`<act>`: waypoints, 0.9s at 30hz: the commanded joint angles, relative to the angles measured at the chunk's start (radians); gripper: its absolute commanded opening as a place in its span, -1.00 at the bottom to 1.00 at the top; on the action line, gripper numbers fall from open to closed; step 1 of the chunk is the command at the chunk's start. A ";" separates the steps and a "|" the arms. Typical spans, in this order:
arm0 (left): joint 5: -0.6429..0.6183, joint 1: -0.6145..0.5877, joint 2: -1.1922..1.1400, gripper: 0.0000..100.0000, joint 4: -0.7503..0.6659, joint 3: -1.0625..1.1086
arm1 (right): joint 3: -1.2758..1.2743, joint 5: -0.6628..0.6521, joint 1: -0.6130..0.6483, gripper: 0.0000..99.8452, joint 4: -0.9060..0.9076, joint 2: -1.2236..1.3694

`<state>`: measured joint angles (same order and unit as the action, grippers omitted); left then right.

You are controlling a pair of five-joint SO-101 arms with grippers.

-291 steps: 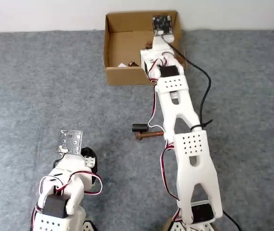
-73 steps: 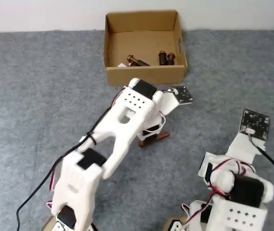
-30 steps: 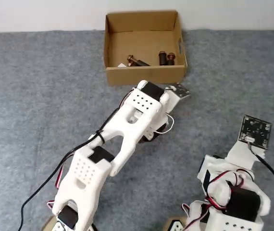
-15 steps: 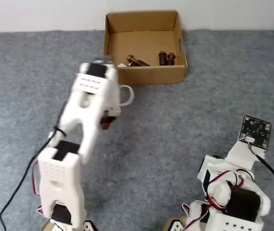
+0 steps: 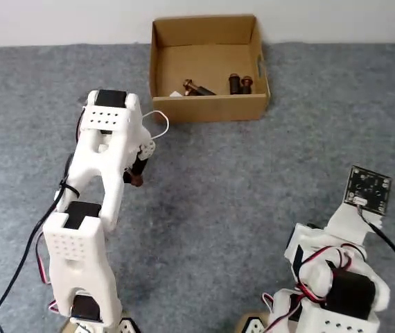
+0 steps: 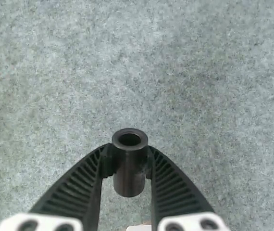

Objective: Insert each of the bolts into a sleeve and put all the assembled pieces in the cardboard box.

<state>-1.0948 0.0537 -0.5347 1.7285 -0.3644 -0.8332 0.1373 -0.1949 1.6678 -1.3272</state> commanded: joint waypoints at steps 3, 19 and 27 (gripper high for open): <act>-0.275 -0.006 0.072 -0.99 0.023 -0.012 | 0.005 -0.009 -0.012 -0.98 -0.016 -0.002; -0.571 -0.018 0.064 -0.49 0.023 -0.059 | 0.005 -0.009 -0.012 -0.98 -0.016 -0.002; -0.443 0.000 0.072 -0.48 0.025 -0.059 | 0.005 -0.009 -0.012 -0.98 -0.016 -0.002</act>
<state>-1.6303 0.0506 -0.5301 1.7285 -0.3951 -0.8332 0.1373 -0.1949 1.6678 -1.3272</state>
